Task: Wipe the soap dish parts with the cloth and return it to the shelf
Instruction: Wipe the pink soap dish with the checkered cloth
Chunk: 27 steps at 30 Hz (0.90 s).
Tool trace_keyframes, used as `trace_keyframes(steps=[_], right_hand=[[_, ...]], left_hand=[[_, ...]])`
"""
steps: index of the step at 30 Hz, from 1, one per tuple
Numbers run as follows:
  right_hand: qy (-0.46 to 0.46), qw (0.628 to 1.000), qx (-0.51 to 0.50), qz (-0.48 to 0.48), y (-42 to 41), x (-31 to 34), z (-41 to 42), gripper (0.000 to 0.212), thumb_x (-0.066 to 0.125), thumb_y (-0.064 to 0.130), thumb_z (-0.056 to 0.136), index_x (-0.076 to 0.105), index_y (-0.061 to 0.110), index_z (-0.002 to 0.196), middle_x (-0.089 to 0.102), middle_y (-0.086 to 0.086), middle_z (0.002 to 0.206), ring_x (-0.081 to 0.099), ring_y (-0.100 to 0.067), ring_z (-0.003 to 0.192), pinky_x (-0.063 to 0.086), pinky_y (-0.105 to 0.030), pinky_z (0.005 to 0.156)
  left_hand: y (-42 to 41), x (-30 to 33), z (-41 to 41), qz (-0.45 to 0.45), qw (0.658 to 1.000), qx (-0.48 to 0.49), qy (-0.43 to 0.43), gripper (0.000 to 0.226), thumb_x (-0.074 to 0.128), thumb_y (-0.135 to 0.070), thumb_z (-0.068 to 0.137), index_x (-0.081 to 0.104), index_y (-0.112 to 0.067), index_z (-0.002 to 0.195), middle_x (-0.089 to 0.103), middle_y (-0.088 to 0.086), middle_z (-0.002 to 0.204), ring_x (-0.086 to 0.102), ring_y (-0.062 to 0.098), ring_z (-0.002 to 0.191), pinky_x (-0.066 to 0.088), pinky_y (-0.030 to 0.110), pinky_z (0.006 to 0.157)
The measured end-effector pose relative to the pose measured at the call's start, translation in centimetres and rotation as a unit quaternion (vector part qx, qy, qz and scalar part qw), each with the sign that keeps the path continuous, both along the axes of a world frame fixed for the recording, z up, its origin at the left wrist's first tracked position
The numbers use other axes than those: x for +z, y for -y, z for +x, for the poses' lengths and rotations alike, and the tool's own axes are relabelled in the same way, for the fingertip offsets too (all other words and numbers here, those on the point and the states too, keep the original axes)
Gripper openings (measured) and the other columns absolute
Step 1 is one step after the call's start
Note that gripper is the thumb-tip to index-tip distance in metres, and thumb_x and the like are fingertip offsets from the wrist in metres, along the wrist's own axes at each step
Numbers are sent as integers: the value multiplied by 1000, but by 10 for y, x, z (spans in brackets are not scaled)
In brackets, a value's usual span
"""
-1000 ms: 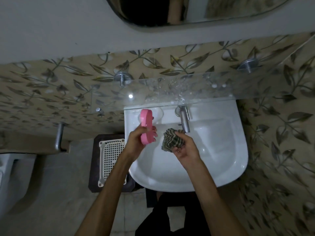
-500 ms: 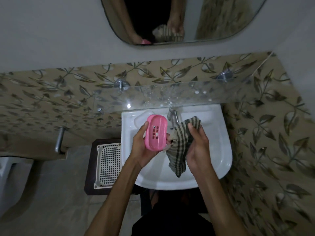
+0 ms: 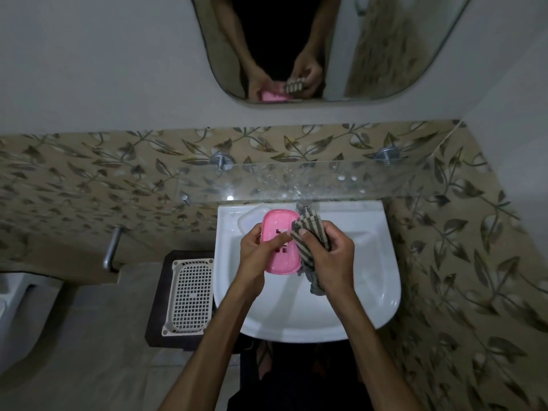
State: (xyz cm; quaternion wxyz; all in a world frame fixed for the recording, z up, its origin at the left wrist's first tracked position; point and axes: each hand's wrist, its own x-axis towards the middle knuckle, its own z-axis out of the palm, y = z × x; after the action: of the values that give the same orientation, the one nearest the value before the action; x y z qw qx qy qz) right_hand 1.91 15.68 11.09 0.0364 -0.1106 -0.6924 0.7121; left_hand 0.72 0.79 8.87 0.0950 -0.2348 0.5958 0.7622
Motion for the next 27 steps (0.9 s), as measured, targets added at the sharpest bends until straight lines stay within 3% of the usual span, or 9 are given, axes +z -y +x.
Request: trace_keyframes(steps=[4, 7, 10, 12, 15, 19, 22, 24, 27], right_hand=[[-6, 999, 19, 49, -4, -4, 1, 6, 77, 10, 94, 76, 13, 90, 72, -8, 79, 67, -14, 67, 56, -25, 61], [-20, 997, 29, 71, 0, -3, 7, 10, 78, 8, 94, 73, 10, 85, 67, -16, 82, 66, -12, 57, 53, -19, 50], [-16, 995, 42, 86, 5, -6, 14, 14, 79, 18, 92, 72, 15, 81, 62, -10, 86, 64, -32, 49, 54, -31, 41], [-26, 991, 48, 120, 5, -7, 19, 17, 80, 26, 90, 70, 16, 81, 60, -6, 87, 63, -34, 47, 52, -32, 37], [-51, 982, 54, 174, 1, -8, 25, 15, 80, 29, 88, 72, 16, 87, 63, 0, 91, 66, -23, 52, 55, -32, 39], [-96, 967, 51, 228, -4, -5, 27, 9, 82, 13, 90, 77, 19, 94, 66, 2, 86, 65, -6, 65, 48, -8, 50], [-90, 970, -13, 227, -8, 0, 21, 6, 80, 10, 92, 75, 11, 89, 68, -4, 83, 66, -11, 69, 55, -23, 56], [-104, 966, -22, 236, -9, 4, 21, 6, 79, 9, 93, 75, 11, 88, 67, -2, 82, 65, -12, 69, 56, -34, 61], [-173, 952, 46, 250, -2, 13, 35, 7, 75, 8, 94, 78, 15, 93, 61, 8, 80, 60, -8, 64, 50, -23, 56]], left_hand=[[2, 14, 8, 172, 985, -24, 7, 38, 70, -22, 80, 73, -7, 115, 74, 16, 102, 71, 27, 87, 59, 41, 76], [-5, 19, 12, 260, 965, -9, 30, 42, 64, -18, 82, 67, 1, 119, 67, 21, 106, 65, 31, 87, 52, 42, 75], [-11, 21, 14, 309, 950, -15, 32, 44, 57, -17, 84, 60, 2, 123, 59, 23, 109, 59, 34, 87, 47, 43, 71], [-11, 20, 16, 335, 941, -15, 37, 45, 59, -18, 82, 61, 3, 121, 61, 22, 110, 61, 34, 92, 48, 43, 76], [-10, 20, 17, 339, 940, -15, 35, 49, 64, -23, 85, 66, 6, 124, 66, 27, 122, 67, 35, 104, 54, 44, 89], [-16, 25, 18, 316, 948, -10, 21, 49, 62, -35, 98, 70, 2, 129, 65, 31, 132, 67, 37, 115, 58, 47, 95], [-21, 29, 18, 306, 952, 1, 14, 47, 64, -36, 98, 72, -2, 129, 68, 25, 130, 70, 32, 110, 61, 43, 90], [-23, 32, 17, 307, 951, -2, 19, 53, 59, -39, 102, 65, 0, 138, 63, 26, 139, 67, 35, 120, 58, 45, 99], [-23, 34, 13, 312, 950, 4, 28, 55, 51, -39, 107, 57, 1, 145, 57, 30, 147, 57, 44, 136, 46, 52, 115]])
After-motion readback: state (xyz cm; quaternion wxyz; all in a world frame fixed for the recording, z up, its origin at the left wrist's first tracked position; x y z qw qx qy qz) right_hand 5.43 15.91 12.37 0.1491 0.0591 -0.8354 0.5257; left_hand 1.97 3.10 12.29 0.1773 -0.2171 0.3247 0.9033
